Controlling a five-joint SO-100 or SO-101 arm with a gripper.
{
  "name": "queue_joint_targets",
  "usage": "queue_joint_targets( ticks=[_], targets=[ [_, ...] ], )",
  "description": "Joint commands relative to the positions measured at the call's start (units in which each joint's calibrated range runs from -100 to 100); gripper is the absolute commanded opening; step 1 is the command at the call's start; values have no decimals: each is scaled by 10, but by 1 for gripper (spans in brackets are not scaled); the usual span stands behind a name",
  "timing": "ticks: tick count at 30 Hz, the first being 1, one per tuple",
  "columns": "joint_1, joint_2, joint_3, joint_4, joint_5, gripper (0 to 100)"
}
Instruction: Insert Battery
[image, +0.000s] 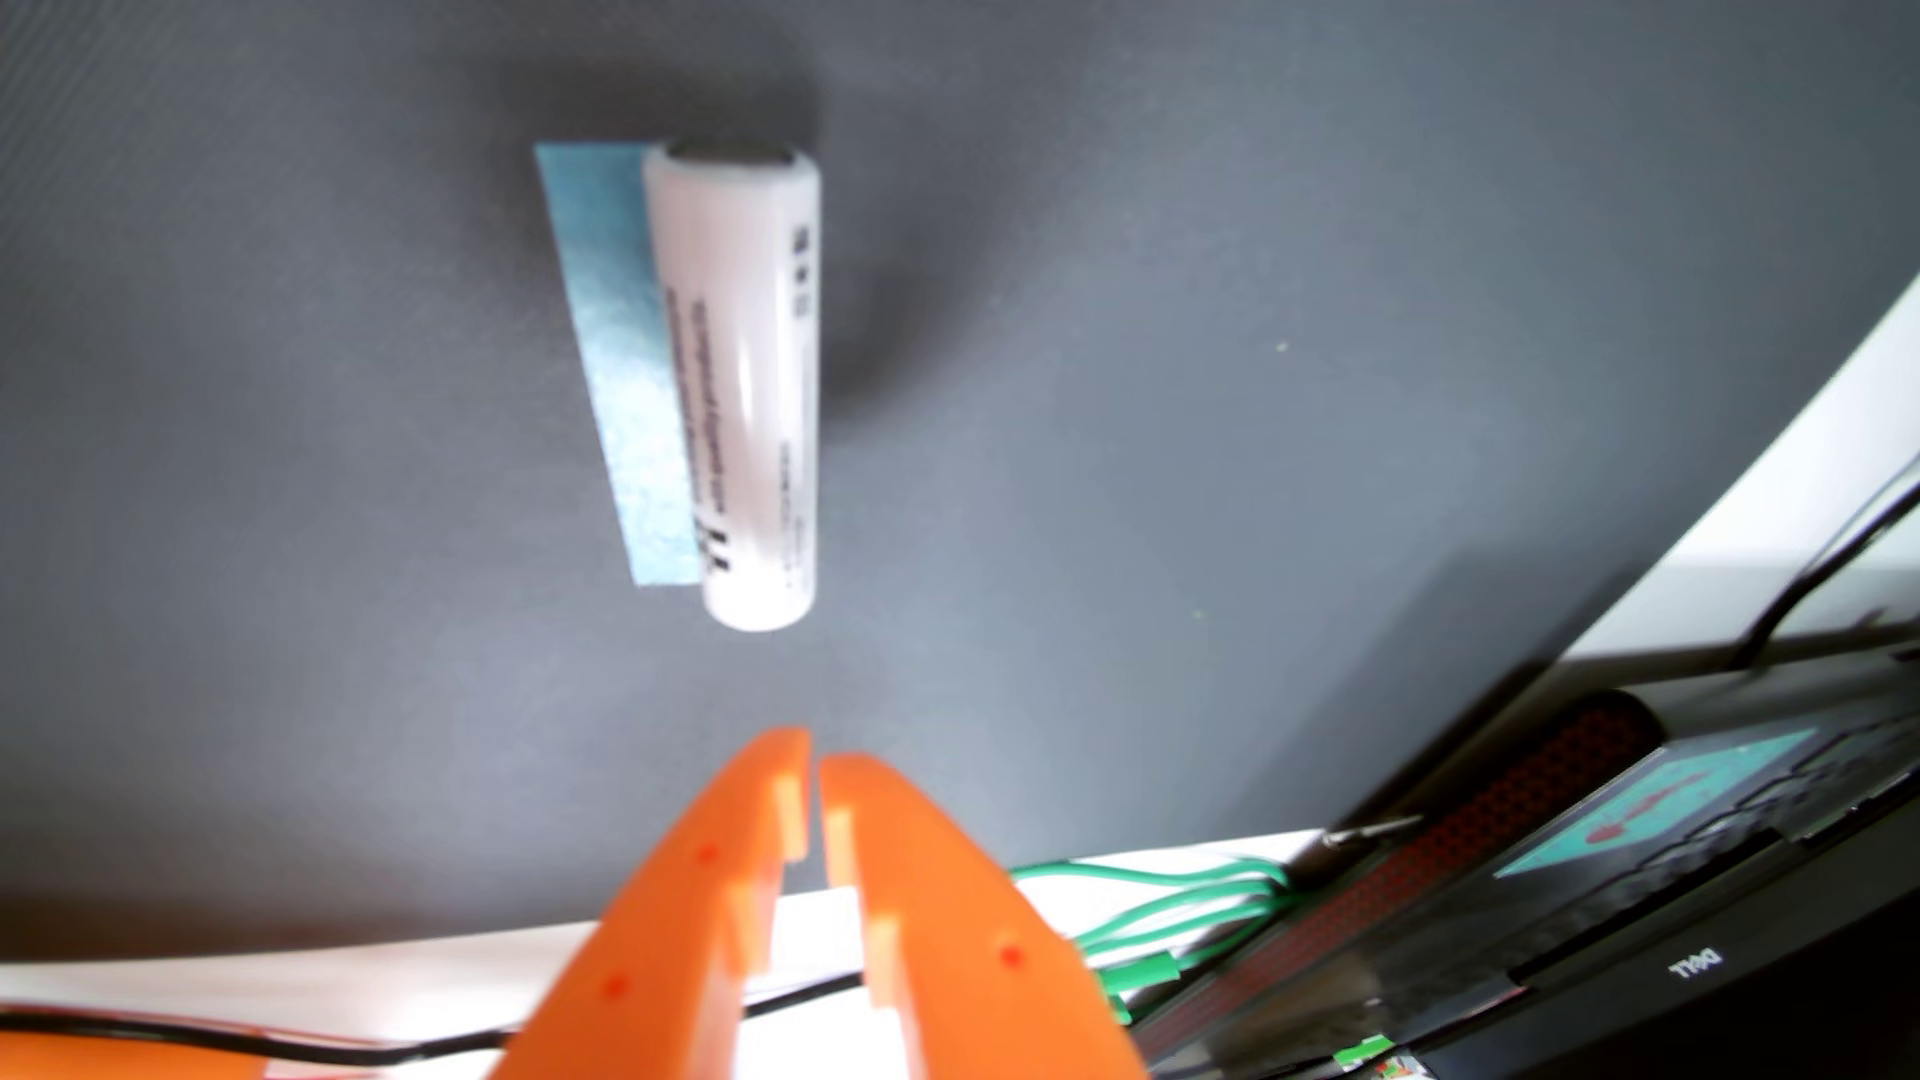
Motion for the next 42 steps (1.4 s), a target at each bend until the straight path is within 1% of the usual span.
queue_joint_targets(
  ticks=[1,5,9,11,21,26,42],
  targets=[
    [-14,-1,-1,-2,-1,2],
    [-17,0,0,14,-1,2],
    [-14,0,0,29,-1,9],
    [-10,-1,7,28,-1,10],
    [-17,0,34,22,-1,11],
    [-17,0,53,-13,-1,11],
    [-16,1,62,-16,-1,11]
  ],
)
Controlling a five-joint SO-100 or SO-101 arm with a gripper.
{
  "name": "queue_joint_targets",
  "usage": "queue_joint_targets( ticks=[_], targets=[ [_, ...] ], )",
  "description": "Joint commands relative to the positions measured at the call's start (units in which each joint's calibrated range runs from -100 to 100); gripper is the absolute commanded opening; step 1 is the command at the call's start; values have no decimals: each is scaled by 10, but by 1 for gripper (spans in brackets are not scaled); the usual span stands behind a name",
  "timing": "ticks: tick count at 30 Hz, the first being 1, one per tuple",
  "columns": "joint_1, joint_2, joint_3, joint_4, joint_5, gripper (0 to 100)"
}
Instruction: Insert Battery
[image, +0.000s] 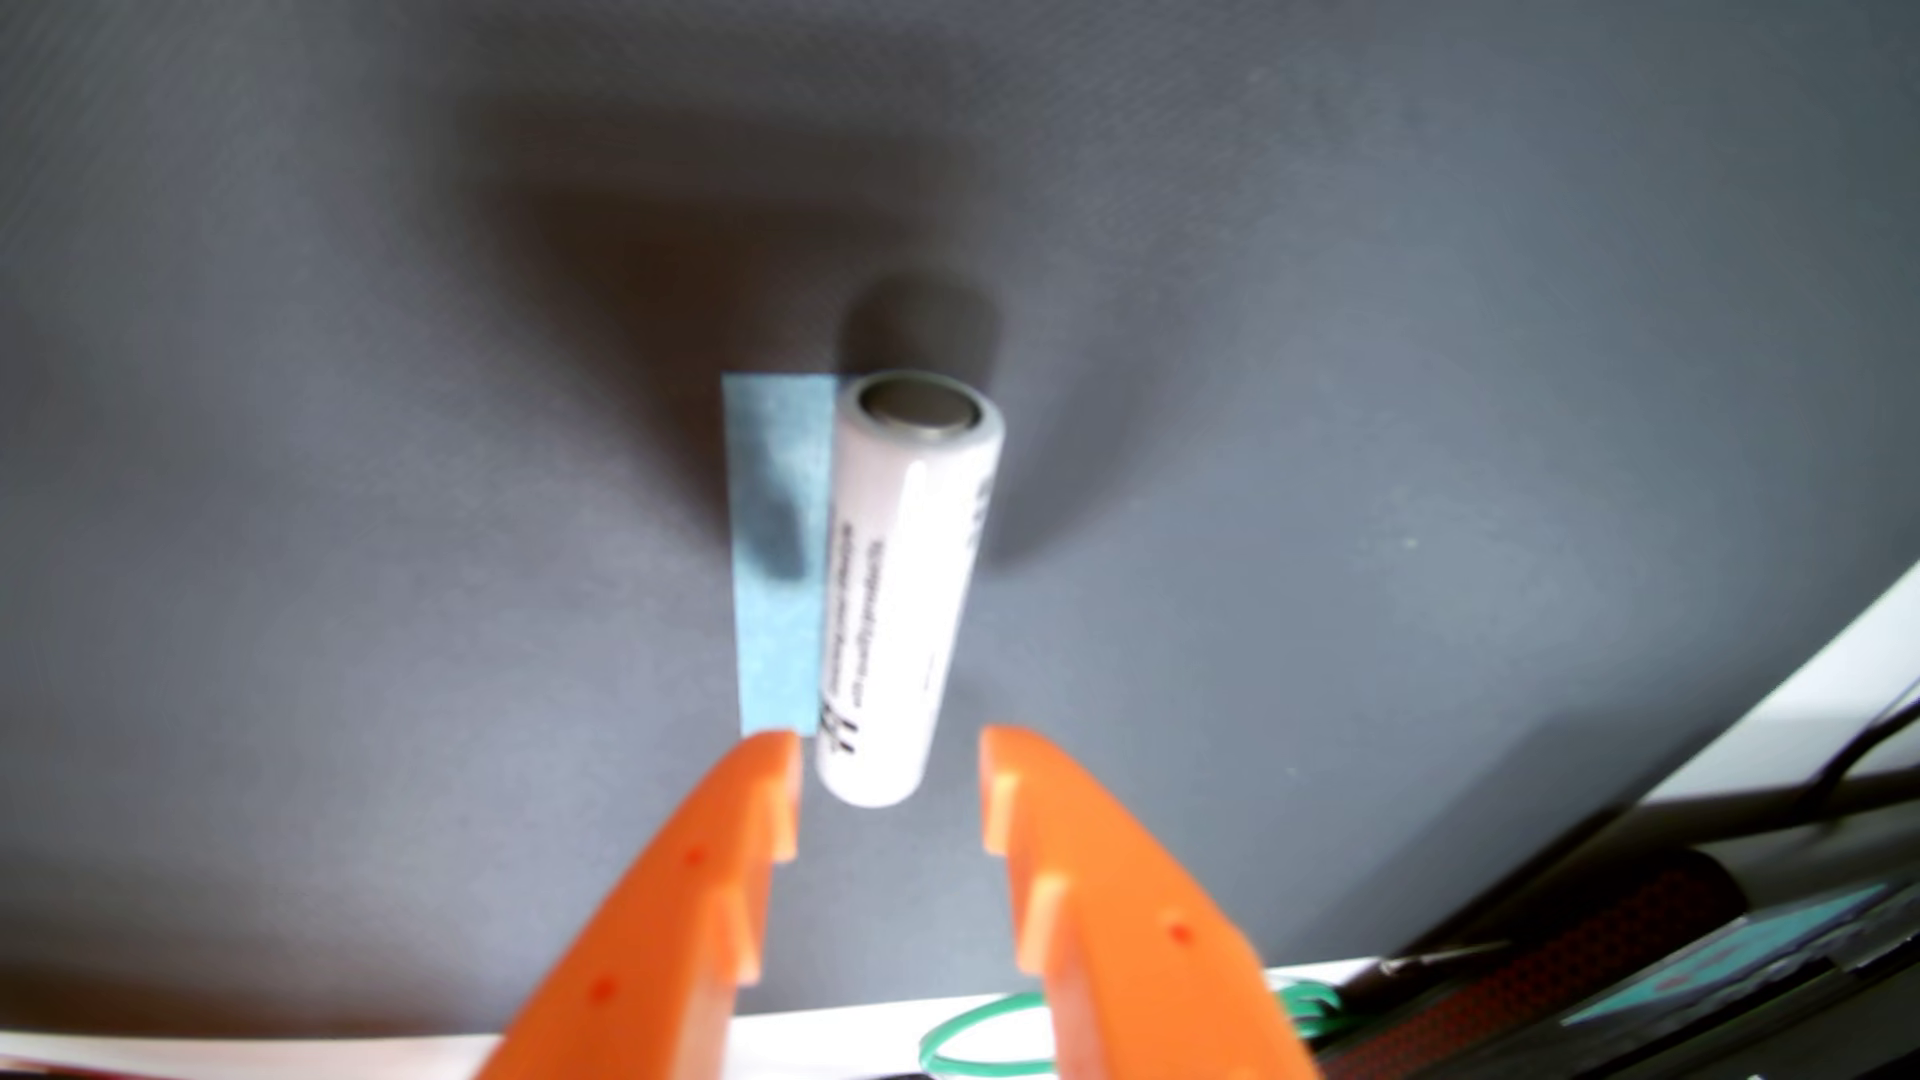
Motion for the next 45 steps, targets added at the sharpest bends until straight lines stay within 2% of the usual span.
queue_joint_targets(
  ticks=[1,33,45],
  targets=[
    [0,-2,-2,-2,0,11],
    [-1,-2,-2,-2,0,11],
    [-1,-2,16,-39,0,11]
  ],
)
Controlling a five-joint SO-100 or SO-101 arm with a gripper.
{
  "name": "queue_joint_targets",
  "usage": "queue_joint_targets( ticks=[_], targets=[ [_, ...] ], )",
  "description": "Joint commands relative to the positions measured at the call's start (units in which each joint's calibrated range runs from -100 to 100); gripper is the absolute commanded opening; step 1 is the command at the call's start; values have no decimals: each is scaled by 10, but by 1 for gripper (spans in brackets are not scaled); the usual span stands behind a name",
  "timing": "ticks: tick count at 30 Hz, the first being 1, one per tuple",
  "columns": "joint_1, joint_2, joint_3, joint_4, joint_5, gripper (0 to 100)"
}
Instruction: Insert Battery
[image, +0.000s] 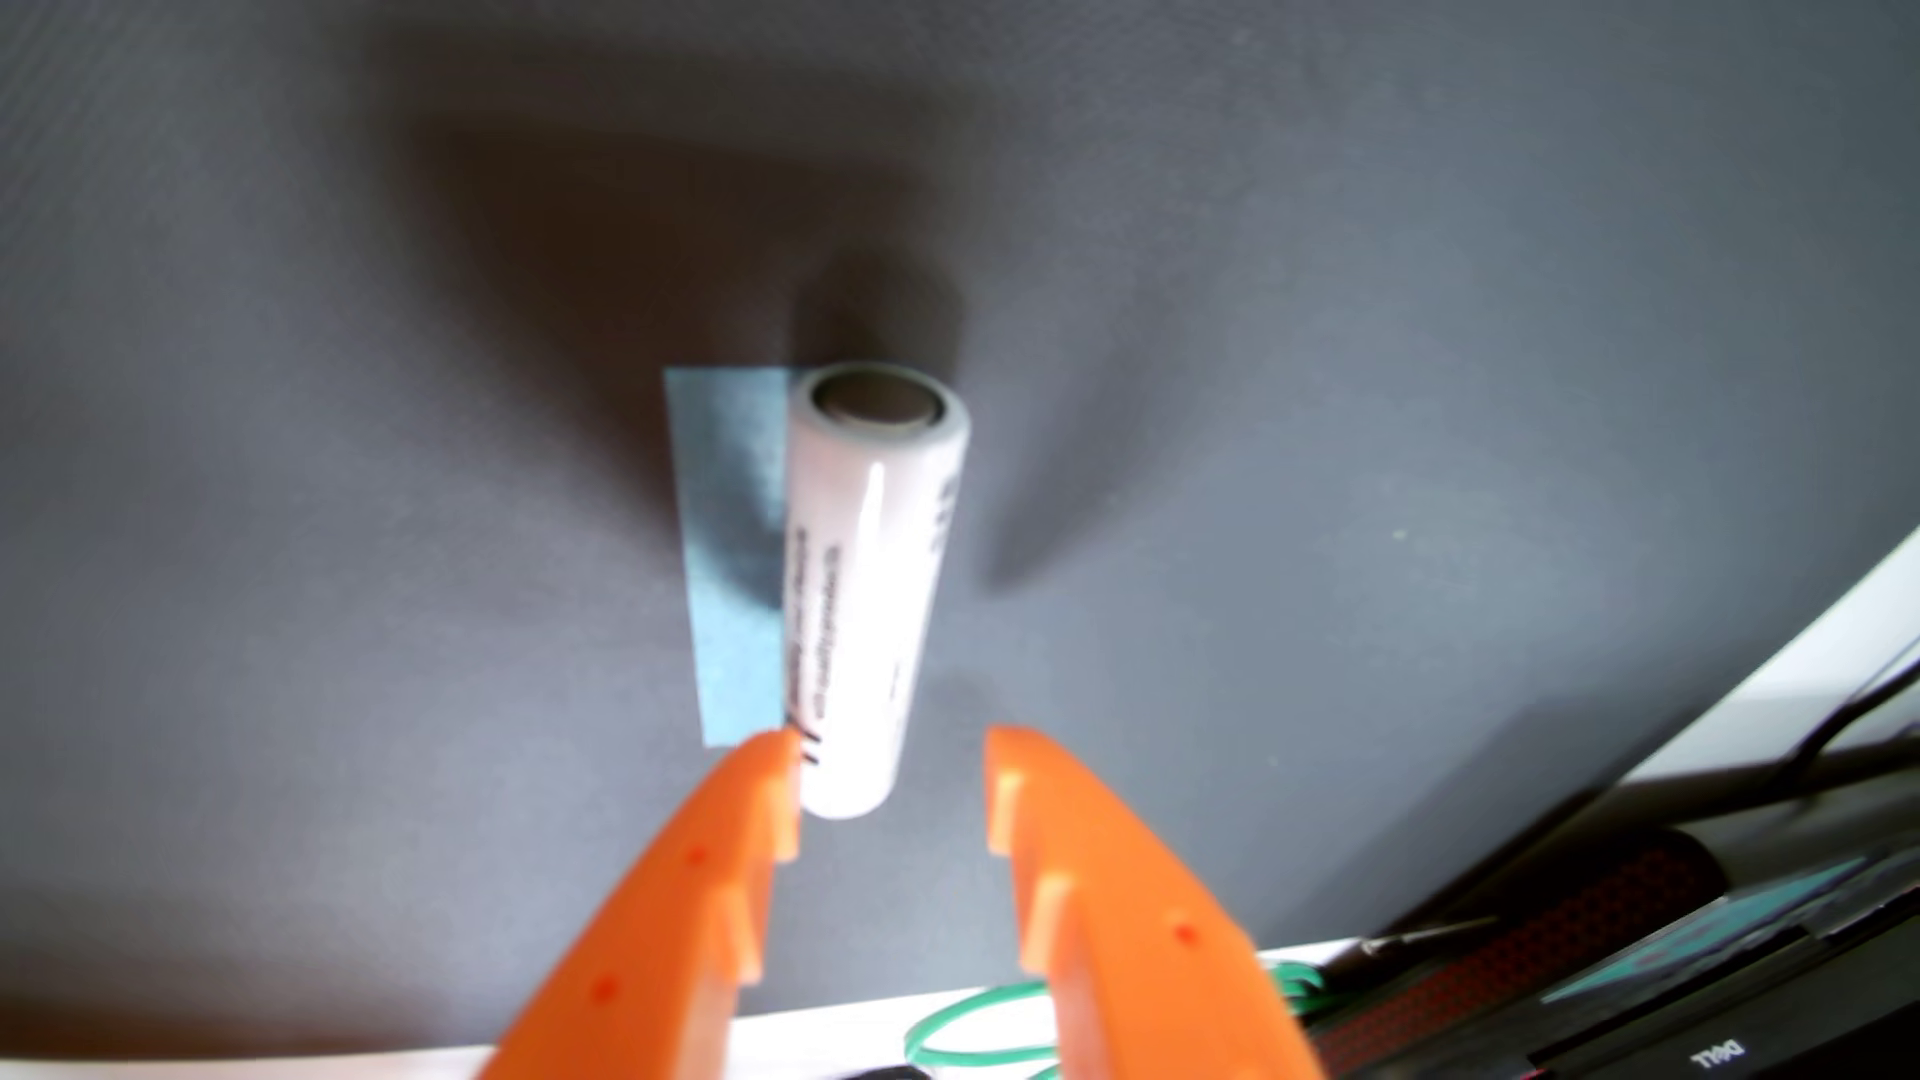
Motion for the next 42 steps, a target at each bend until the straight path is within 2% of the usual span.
queue_joint_targets(
  ticks=[1,10,19,23,30,34,42],
  targets=[
    [-1,-1,1,-3,0,11],
    [10,82,-46,4,0,11],
    [10,88,-49,5,0,10],
    [8,88,-49,5,0,2],
    [2,88,-49,5,-2,2],
    [-21,73,-78,12,-45,2],
    [-93,-81,-114,126,-95,2]
  ],
)
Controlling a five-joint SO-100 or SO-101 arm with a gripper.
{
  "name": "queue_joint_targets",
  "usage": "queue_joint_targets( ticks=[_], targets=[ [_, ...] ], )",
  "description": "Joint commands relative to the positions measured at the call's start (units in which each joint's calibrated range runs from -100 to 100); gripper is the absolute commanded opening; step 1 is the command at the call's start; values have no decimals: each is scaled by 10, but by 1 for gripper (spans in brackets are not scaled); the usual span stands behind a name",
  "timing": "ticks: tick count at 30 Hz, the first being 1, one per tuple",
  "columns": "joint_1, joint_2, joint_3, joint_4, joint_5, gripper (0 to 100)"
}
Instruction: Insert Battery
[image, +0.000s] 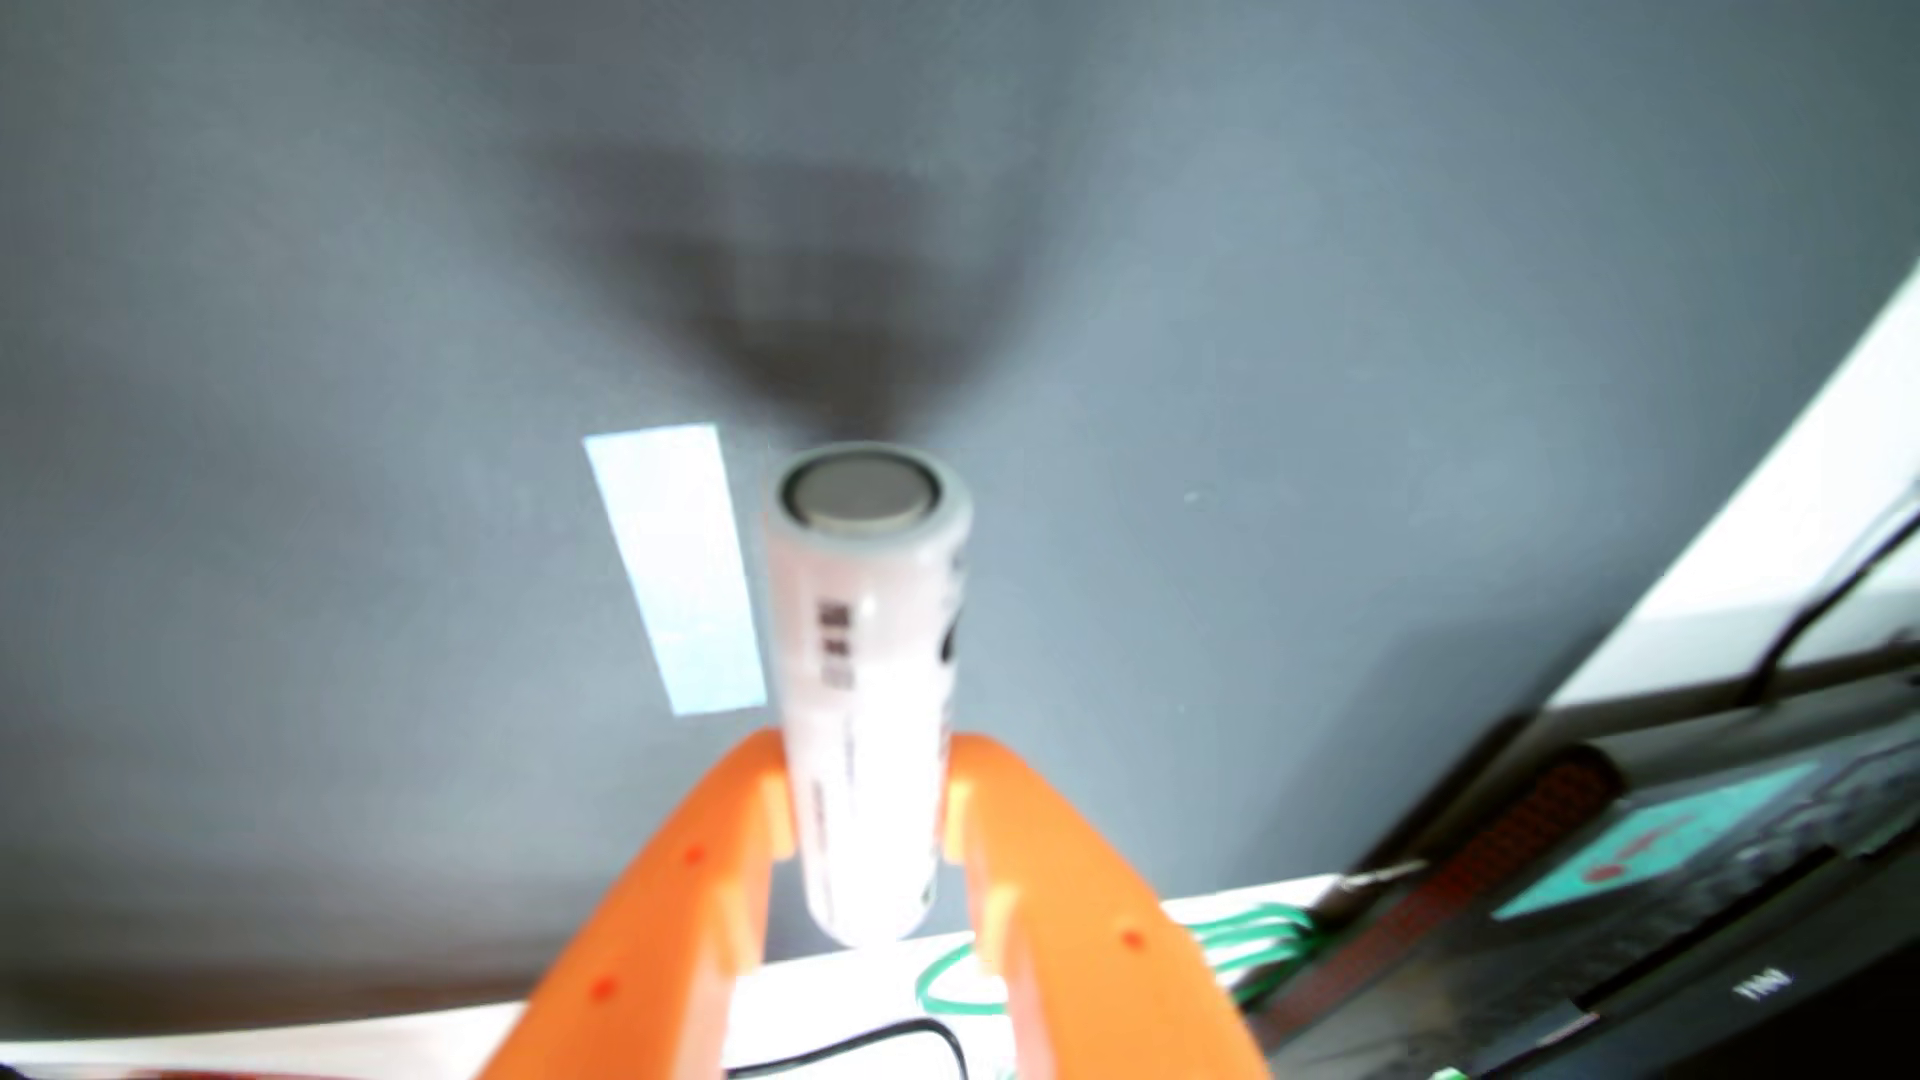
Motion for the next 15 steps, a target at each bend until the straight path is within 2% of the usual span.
queue_joint_targets(
  ticks=[1,9,15],
  targets=[
    [-42,-79,-12,28,-24,2],
    [-168,-83,-1,60,-78,2],
    [-181,-80,4,61,-126,2]
  ],
)
